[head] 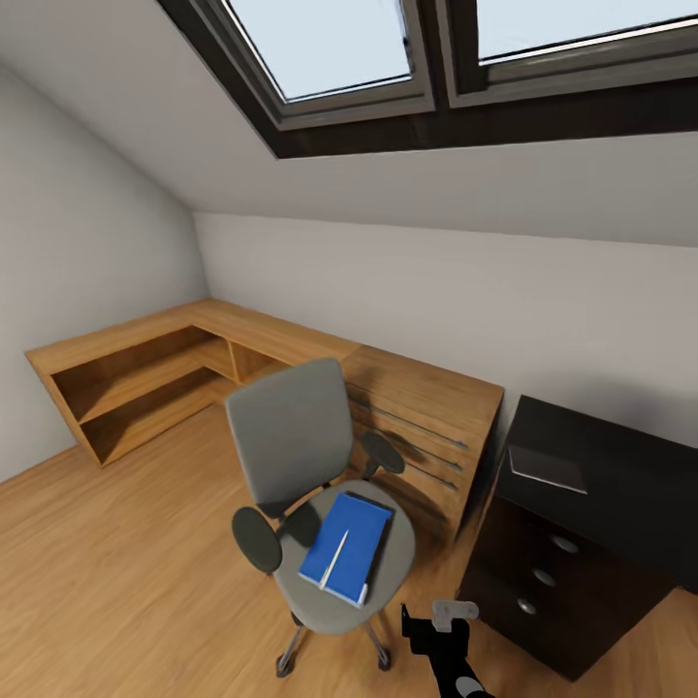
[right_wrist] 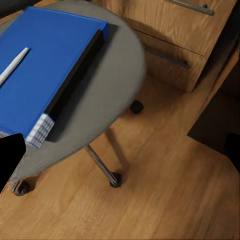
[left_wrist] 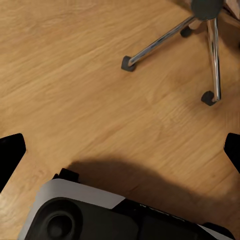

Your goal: In the bedroom, organize the workspace by keeping the computer under the desk, ensuring the monitor is on the desk, placing the keyboard on the desk next to the monitor, placing the mouse on the desk next to the keyboard, moving the folder from the swivel chair onto the desk next to the mouse, stacking the notebook on top of the folder with the pen on top of the notebook, and positioning the swivel chair next to the desk.

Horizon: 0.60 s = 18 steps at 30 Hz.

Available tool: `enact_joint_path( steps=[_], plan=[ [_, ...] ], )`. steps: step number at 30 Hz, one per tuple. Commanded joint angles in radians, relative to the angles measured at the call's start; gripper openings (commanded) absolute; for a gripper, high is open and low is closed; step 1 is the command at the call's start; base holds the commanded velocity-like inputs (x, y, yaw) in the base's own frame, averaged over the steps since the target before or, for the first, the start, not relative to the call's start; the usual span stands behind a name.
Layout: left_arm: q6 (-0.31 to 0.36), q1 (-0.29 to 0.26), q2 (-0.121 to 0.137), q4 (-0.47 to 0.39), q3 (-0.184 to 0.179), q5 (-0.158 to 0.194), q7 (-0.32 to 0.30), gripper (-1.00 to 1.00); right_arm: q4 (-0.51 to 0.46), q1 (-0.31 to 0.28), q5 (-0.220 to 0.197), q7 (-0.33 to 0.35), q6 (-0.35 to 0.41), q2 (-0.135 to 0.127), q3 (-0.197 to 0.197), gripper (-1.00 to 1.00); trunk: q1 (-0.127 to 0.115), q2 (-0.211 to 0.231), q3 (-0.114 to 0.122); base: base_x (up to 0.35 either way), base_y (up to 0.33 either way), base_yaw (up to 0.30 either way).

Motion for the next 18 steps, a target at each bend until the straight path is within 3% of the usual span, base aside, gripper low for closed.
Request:
enact_joint_path(
  steps=[1, 10, 18],
  plan=[
    [-0.003, 0.0, 0.001, 0.0, -0.007, 0.011, -0.003, 1.0, 0.001, -0.001, -0.002, -0.007, -0.002, 0.0, 0.008, 1.0, 0.001, -0.001, -0.001, 0.193, 0.238, -0.007],
    [-0.003, 0.0, 0.002, 0.001, -0.007, 0.011, -0.003, 1.0, 0.002, -0.001, -0.002, -0.007, -0.003, 0.001, 0.009, 1.0, 0.001, -0.001, -0.001, 0.21, 0.159, -0.011],
    [-0.003, 0.0, 0.002, 0.001, -0.007, 0.011, -0.003, 1.0, 0.002, -0.001, -0.002, -0.007, -0.003, 0.001, 0.009, 1.0, 0.001, -0.001, 0.002, 0.064, 0.019, -0.181]
  ],
)
